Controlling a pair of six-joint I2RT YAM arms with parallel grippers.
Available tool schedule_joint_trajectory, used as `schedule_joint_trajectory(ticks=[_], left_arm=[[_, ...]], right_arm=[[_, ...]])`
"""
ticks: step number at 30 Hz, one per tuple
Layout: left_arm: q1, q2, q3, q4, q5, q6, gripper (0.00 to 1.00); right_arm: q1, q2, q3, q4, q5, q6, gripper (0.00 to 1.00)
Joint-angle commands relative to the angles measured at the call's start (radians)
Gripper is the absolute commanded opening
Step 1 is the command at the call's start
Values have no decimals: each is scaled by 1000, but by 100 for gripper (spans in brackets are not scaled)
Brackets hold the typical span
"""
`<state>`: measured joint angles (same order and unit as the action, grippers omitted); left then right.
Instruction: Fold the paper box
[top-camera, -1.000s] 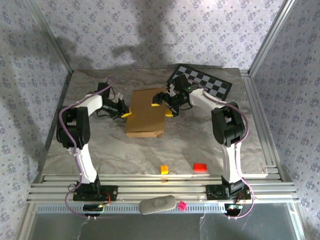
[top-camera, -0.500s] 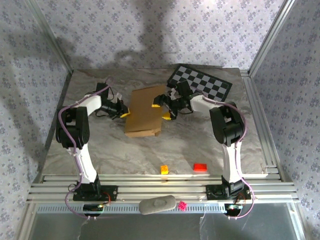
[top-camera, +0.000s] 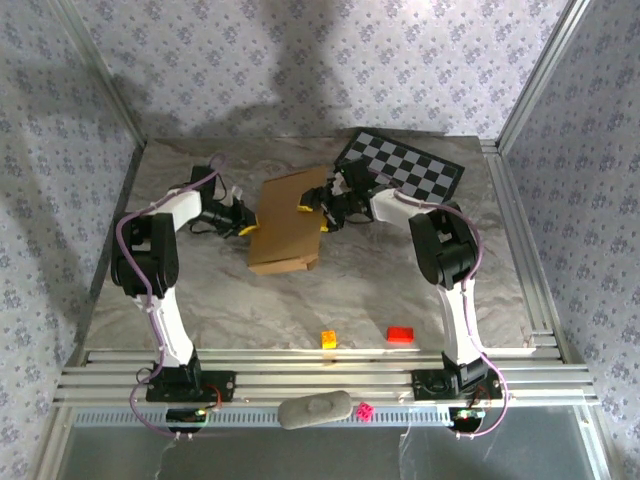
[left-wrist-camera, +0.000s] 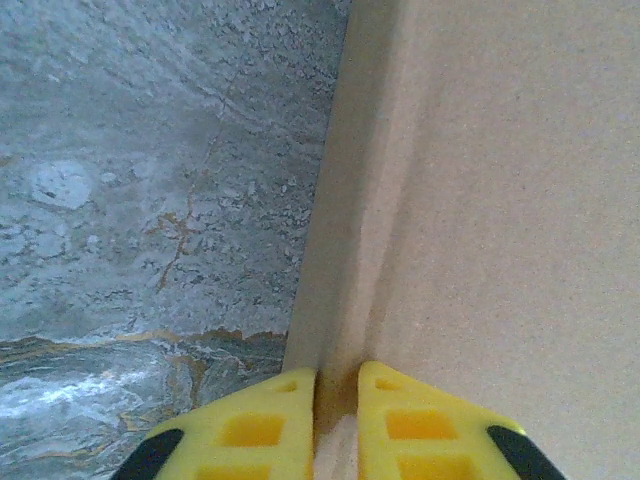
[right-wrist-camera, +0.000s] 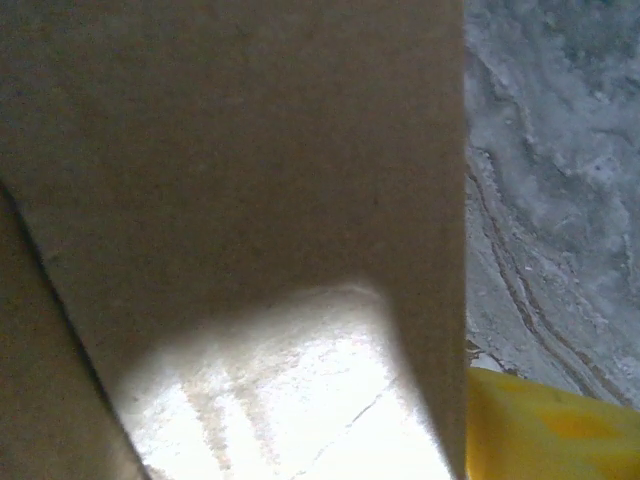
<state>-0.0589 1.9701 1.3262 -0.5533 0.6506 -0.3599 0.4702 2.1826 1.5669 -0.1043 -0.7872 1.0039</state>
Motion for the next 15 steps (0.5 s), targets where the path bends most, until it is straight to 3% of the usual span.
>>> schedule_joint_trajectory(ticks=[1, 6, 12, 15], left_arm=[[11, 38, -40, -116, -215, 3, 20], [9, -54, -23, -111, -275, -33, 44], [-45, -368, -79, -15, -560, -53, 50], [-138, -493, -120, 67, -609, 22, 53]], right_arm=[[17, -35, 51, -121, 92, 9, 55], [37, -68, 106, -237, 188, 16, 45], [27, -127, 155, -406, 321, 59, 43], [17, -141, 218, -585, 401, 87, 48]])
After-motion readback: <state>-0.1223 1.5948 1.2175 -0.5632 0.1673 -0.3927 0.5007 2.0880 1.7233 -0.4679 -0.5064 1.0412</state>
